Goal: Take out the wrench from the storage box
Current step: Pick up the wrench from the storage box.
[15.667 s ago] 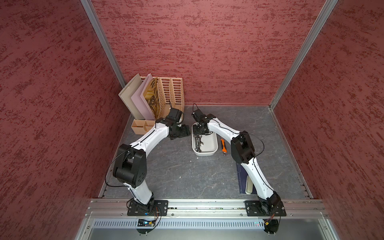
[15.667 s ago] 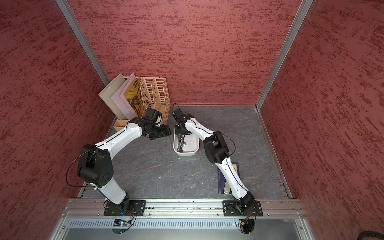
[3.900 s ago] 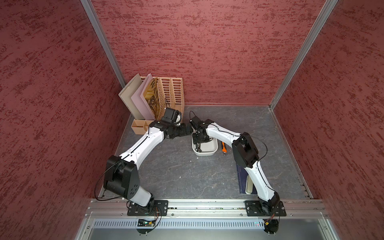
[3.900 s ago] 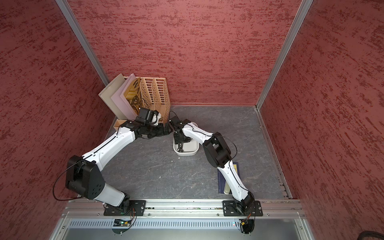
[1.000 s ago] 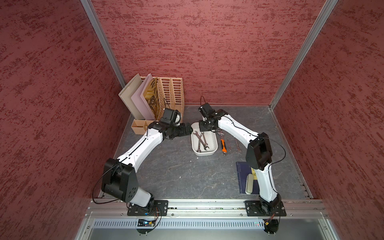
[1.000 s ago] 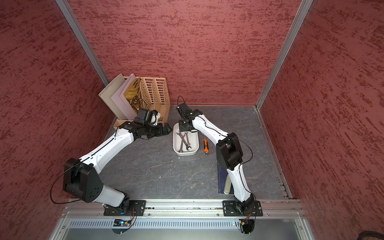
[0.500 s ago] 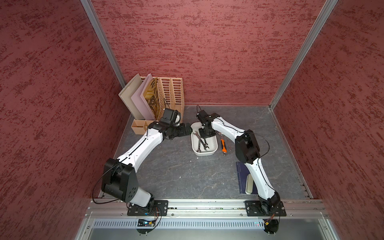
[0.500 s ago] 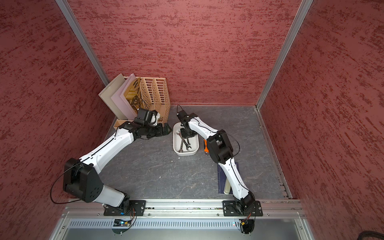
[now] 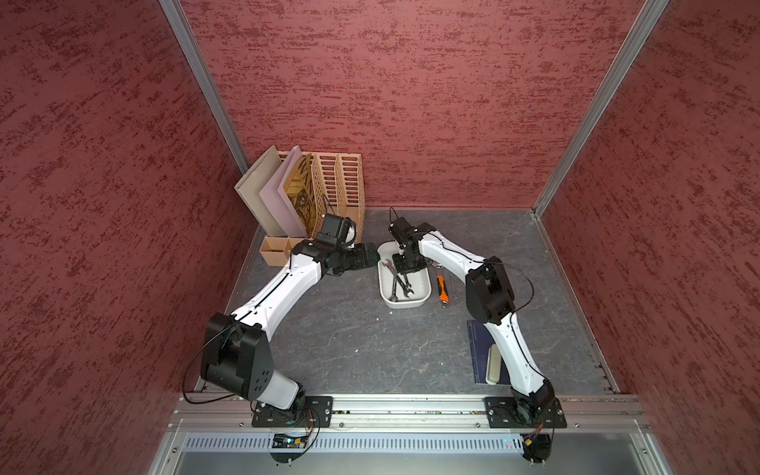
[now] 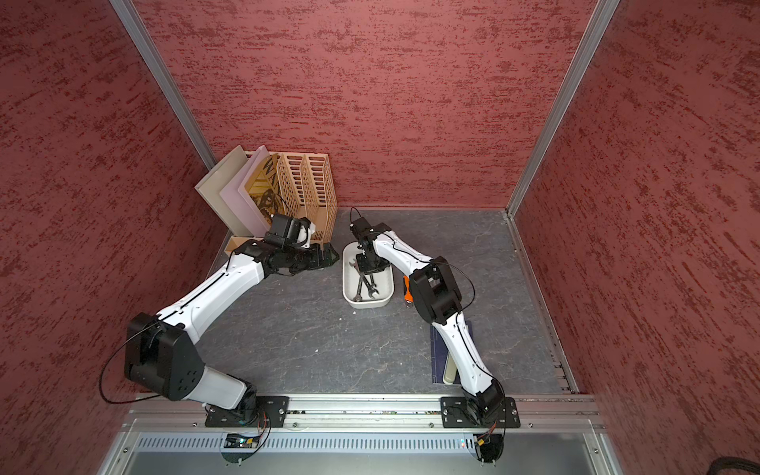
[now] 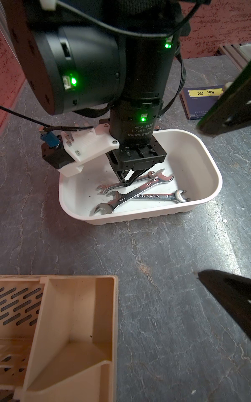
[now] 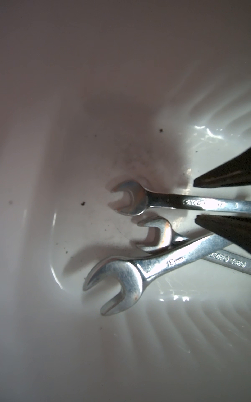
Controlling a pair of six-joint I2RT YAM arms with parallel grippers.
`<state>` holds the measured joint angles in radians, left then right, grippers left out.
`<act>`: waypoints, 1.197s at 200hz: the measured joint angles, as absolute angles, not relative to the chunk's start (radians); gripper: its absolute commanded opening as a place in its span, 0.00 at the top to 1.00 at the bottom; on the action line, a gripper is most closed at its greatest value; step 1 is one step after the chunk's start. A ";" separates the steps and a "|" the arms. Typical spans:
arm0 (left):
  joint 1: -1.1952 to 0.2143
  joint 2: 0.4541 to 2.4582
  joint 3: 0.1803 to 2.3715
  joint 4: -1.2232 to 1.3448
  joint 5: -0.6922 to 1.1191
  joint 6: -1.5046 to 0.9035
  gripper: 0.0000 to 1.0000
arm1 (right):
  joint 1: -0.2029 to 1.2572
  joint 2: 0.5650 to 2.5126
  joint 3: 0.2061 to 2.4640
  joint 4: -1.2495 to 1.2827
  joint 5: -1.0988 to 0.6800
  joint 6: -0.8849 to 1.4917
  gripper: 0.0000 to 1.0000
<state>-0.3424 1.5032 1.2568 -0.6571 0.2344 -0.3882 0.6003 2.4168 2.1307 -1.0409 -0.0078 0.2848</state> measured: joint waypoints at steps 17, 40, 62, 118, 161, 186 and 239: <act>-0.342 1.504 1.256 -0.657 0.234 -0.388 0.00 | 0.600 2.417 2.128 -1.041 -0.008 0.287 0.73; -0.342 1.504 1.256 -0.657 0.234 -0.388 0.00 | 0.602 2.417 2.111 -1.044 -0.007 0.291 0.73; -0.342 1.504 1.257 -0.657 0.234 -0.388 0.00 | 0.604 2.417 2.092 -1.047 -0.007 0.299 0.74; -0.336 1.504 1.256 -0.657 0.235 -0.388 0.00 | 0.608 2.415 2.079 -1.040 -0.003 0.330 0.89; -0.327 1.504 1.256 -0.657 0.236 -0.388 0.00 | 0.608 2.414 2.080 -1.041 0.006 0.348 0.92; -0.324 1.504 1.257 -0.657 0.238 -0.388 0.00 | 0.608 2.413 2.090 -1.052 0.007 0.352 0.92; -0.315 1.504 1.257 -0.657 0.238 -0.388 0.00 | 0.608 2.410 2.187 -1.118 0.012 0.351 0.92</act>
<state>-0.3149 1.5036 1.2568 -0.6567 0.2382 -0.3882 0.6083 2.4100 2.1872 -1.1175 0.0124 0.3508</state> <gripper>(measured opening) 0.996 0.134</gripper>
